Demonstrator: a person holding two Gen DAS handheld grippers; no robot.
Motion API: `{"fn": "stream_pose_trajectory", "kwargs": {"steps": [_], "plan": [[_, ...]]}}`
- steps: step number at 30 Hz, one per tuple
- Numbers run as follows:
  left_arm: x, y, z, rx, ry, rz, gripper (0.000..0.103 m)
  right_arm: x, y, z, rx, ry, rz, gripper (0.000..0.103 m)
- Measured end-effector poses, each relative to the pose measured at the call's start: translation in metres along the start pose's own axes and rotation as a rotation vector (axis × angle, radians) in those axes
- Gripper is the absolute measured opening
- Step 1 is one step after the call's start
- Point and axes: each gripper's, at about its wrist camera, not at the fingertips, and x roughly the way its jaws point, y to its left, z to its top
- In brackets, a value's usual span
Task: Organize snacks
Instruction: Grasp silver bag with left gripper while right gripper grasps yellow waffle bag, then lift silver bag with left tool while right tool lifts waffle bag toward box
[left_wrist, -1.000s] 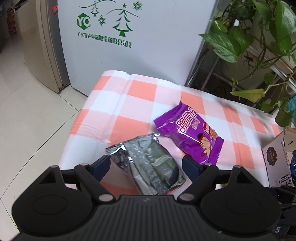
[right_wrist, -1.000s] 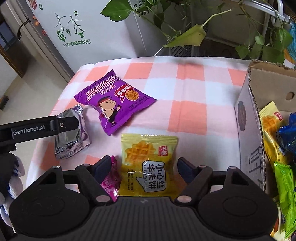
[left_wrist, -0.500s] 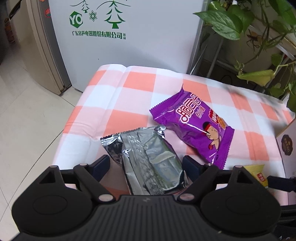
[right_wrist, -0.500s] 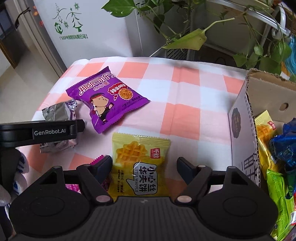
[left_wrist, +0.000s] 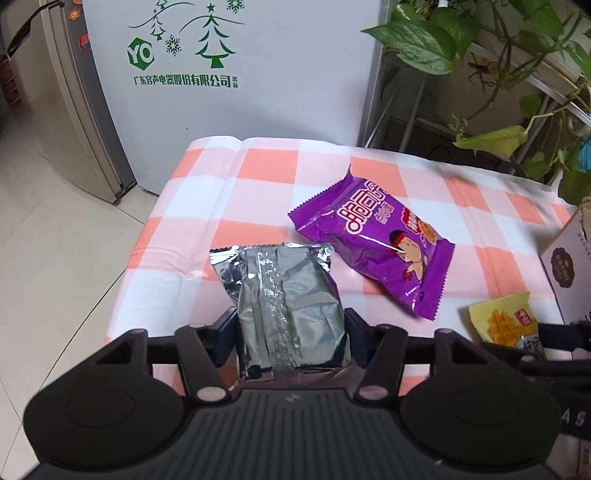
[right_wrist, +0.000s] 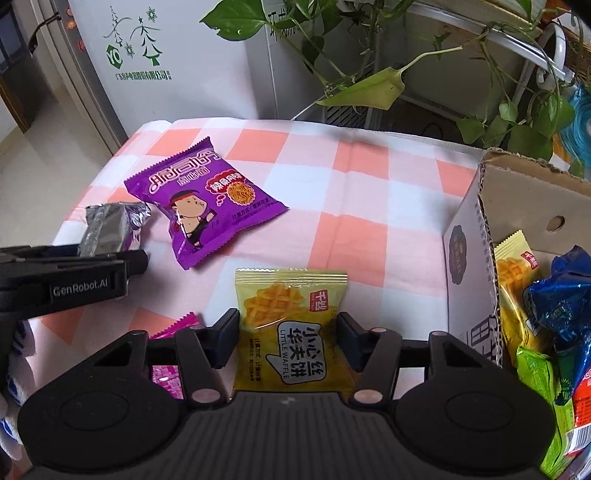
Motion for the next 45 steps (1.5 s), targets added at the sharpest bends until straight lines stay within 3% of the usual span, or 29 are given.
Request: {"fn": "stream_pose_trajectory", "kwargs": {"steps": [24,45], "plan": [[-0.05,0.008,-0.007,-0.012,-0.059,-0.055,0.058,-0.041,0.006,0.008,-0.043,-0.107,0.044,0.062],[-0.094,-0.001,0.0,-0.02,-0.168,-0.053,0.058,-0.086,-0.005,0.012,-0.062,-0.203,0.056,0.062]]}}
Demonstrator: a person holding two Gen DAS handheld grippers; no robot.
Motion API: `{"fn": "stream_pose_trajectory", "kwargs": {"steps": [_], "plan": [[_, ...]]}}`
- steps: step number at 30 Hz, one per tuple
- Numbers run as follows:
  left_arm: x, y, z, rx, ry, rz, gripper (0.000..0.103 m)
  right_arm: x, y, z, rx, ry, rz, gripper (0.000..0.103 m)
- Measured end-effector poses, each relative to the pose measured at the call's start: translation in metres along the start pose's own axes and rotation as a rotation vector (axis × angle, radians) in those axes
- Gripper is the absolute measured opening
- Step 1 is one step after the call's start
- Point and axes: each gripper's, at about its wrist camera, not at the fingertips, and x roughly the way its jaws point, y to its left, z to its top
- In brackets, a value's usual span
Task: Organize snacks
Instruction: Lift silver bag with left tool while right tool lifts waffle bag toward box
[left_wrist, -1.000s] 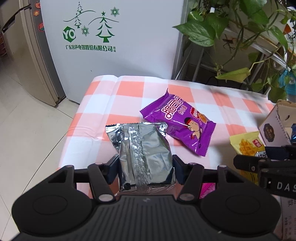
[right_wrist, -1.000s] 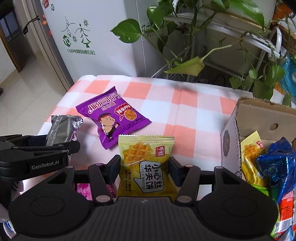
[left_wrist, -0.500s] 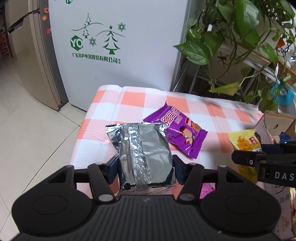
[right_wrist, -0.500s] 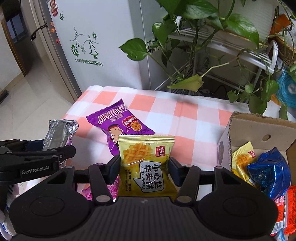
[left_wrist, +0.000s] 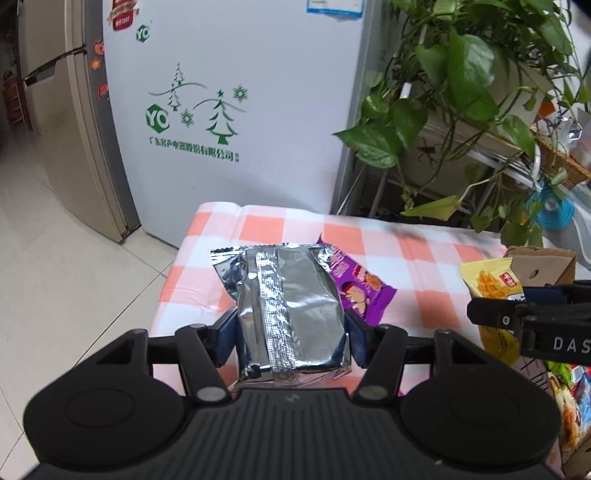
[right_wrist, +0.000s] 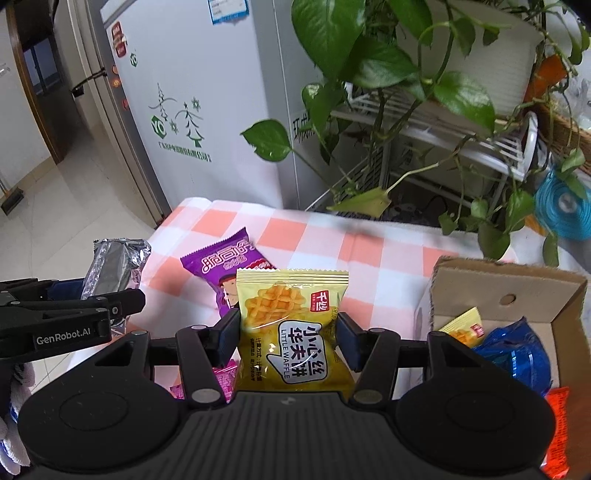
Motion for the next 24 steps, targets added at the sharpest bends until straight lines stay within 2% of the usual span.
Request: {"fn": "stream_pose_trajectory", "kwargs": {"steps": [9,16,24], "plan": [[-0.012,-0.031,0.002,0.048,-0.047,-0.045,0.058,-0.019,-0.02,0.004,0.008,-0.041,-0.019,0.062],[-0.025,-0.069,-0.001,0.113,-0.076,-0.138,0.058,-0.039,-0.051,0.003,0.039,-0.077,-0.057,0.062],[-0.044,-0.116,-0.018,0.194,-0.092,-0.275,0.058,-0.068,-0.092,0.002,0.096,-0.133,-0.094,0.062]]}}
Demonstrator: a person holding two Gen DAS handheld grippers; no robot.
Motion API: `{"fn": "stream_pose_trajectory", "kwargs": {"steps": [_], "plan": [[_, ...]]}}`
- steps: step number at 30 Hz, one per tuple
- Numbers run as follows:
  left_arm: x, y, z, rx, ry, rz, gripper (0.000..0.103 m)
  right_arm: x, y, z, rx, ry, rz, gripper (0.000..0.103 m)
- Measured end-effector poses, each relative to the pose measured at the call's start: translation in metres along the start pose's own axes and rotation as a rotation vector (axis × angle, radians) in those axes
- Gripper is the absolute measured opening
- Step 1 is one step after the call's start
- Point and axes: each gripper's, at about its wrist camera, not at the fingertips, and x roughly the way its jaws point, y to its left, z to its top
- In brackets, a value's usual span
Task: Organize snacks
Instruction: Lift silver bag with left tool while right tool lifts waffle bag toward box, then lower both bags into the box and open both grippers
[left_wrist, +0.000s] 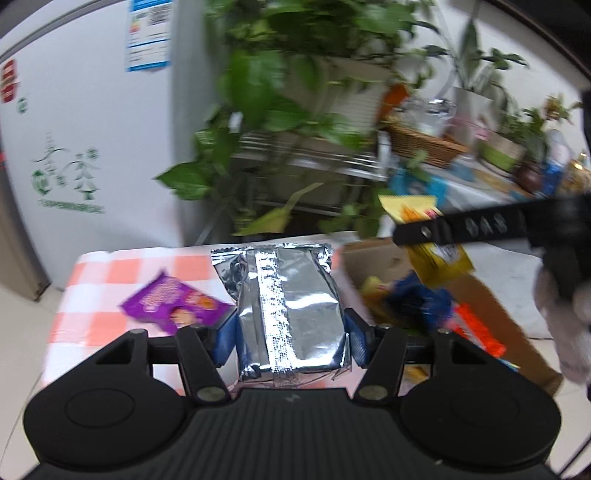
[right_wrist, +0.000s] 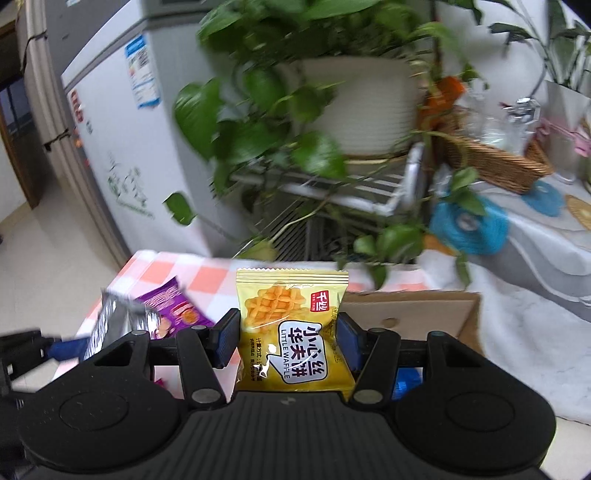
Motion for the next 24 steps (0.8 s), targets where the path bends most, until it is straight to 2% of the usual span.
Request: {"fn": "stream_pose_trajectory", "kwargs": {"steps": [8,17,24], "plan": [[0.002,-0.048,-0.012,0.022,0.012,-0.1,0.058,-0.012,-0.031,-0.004,0.034,-0.008,-0.034,0.062],[0.014,-0.097,-0.016,0.045,0.046,-0.163,0.059,-0.018,-0.053,-0.009,0.064,0.009,-0.048,0.062],[0.017,-0.12,-0.015,0.06,0.045,-0.184,0.058,-0.019,-0.065,-0.011,0.096,0.014,-0.067,0.063]]}}
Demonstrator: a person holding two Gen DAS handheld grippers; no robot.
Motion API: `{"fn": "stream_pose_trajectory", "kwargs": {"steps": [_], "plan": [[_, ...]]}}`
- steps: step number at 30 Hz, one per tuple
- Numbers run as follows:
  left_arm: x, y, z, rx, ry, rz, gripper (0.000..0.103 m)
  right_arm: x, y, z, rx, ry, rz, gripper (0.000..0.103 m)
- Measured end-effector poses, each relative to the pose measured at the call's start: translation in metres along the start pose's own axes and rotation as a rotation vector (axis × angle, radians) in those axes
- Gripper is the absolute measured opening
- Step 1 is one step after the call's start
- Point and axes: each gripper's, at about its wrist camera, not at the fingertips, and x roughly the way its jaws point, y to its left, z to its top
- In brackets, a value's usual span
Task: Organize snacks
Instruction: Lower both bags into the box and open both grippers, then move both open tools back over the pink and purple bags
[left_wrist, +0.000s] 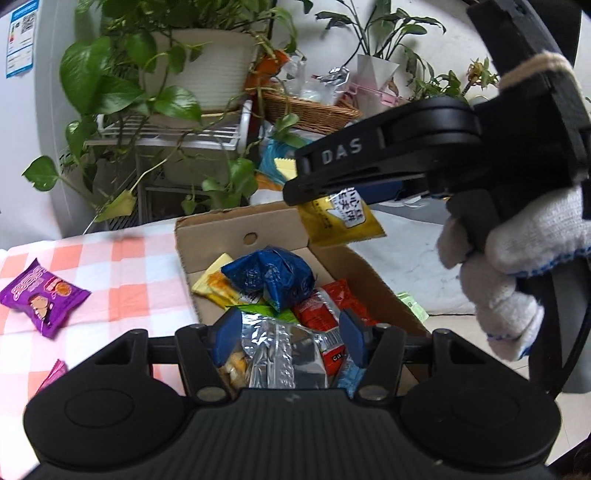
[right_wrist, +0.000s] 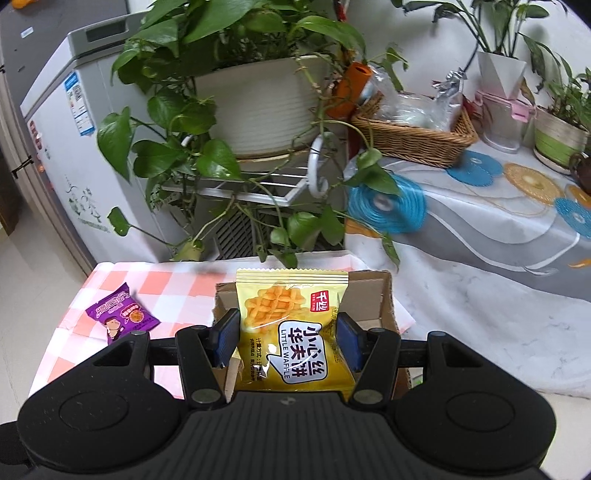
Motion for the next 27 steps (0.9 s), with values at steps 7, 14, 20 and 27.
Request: {"fn": "stream_pose_trajectory", "kwargs": {"steps": [7,14,20,27], "plan": [[-0.003,-0.006,0.003,0.013,-0.01,0.02,0.073,-0.004,0.001,0.001,0.006,-0.018,0.01,0.072],[-0.01,0.01,0.001,-0.002,0.007,0.048,0.079,-0.006,-0.002,0.004,0.034,-0.03,0.025,0.078],[-0.019,0.041,-0.006,-0.036,0.023,0.092,0.079,-0.004,0.007,0.003,0.014,-0.026,0.042,0.079],[-0.035,0.079,-0.018,-0.052,0.034,0.153,0.08,0.0,0.022,0.002,-0.028,-0.017,0.067,0.082]]}}
